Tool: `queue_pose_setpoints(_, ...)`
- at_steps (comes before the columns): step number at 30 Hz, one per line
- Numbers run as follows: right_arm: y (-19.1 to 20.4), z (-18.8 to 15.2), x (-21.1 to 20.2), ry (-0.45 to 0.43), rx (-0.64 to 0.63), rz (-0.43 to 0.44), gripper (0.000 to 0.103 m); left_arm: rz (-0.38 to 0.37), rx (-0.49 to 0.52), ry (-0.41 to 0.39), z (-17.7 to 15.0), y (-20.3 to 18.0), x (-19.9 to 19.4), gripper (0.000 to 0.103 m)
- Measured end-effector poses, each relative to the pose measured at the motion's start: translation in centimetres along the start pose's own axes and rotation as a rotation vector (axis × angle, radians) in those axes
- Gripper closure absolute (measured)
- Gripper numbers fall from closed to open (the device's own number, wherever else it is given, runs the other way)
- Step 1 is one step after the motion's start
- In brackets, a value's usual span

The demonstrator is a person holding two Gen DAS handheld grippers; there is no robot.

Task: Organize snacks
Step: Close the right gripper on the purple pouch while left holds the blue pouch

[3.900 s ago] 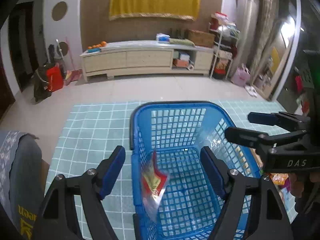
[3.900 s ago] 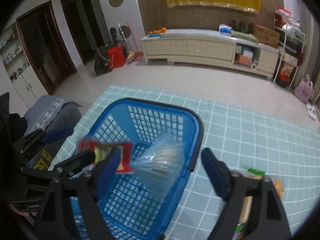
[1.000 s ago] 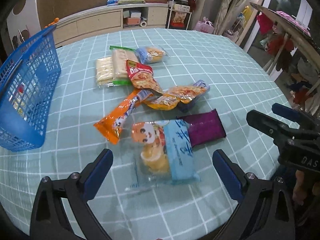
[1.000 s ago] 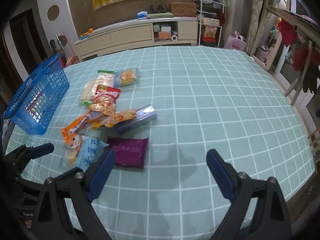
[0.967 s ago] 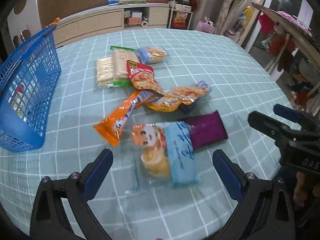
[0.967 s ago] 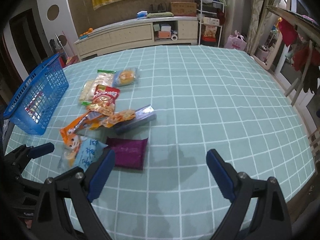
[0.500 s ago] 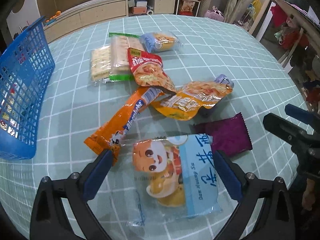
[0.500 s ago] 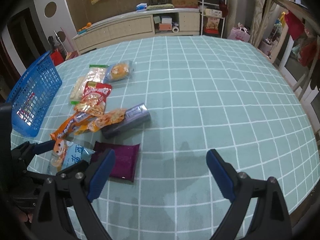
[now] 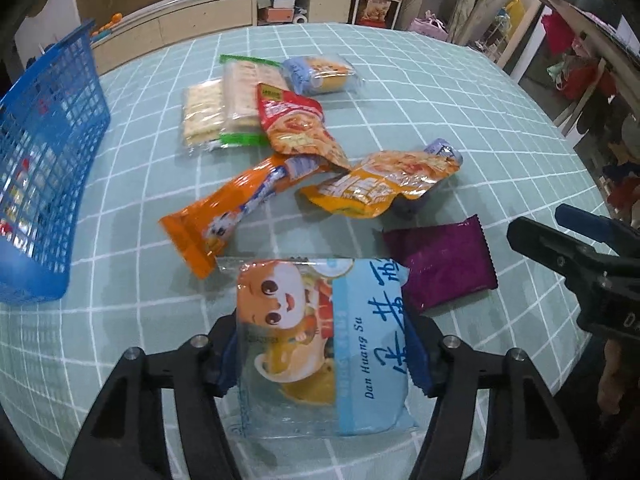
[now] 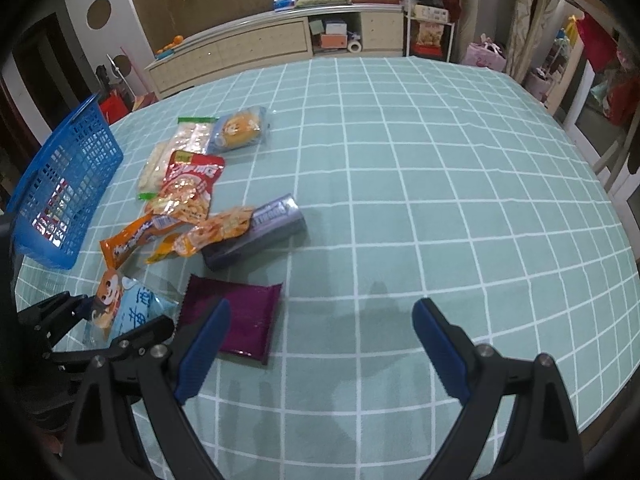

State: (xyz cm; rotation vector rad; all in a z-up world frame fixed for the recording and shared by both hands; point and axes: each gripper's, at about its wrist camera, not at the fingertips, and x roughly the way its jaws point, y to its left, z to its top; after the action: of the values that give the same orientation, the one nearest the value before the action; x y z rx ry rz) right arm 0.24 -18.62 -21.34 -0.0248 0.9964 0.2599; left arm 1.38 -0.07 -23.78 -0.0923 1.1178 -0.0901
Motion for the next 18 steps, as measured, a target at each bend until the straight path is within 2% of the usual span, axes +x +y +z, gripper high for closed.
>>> queue_pose_setpoints(4, 0.8, 0.3, 0.2, 0.014, -0.005, 0.015, 0.009, -0.012, -0.011, -0.044, -0.4, 1.3, -1.9, 0.04)
queue_pose_setpoints(8, 2.0, 0.3, 1.2, 0.053, -0.012, 0.029, 0.007, 0.028, -0.007, -0.09, -0.4, 2.6, -3.4, 0.04)
queue_pose_setpoints(10, 2.7, 0.3, 1.8, 0.073, -0.018, 0.033, 0.0, 0.029, -0.018, -0.107, -0.3, 3.3, -4.0, 0.04)
queue_pose_setpoints(14, 3.9, 0.1, 2.8, 0.112, -0.027, 0.045, 0.0, 0.04, -0.042, -0.12, -0.4, 4.7, -4.5, 0.04)
queue_pose_setpoints(18, 4.8, 0.3, 3.9, 0.139, -0.033, 0.021, 0.0, 0.045, -0.051, -0.132, -0.8, 5.6, -4.8, 0.04)
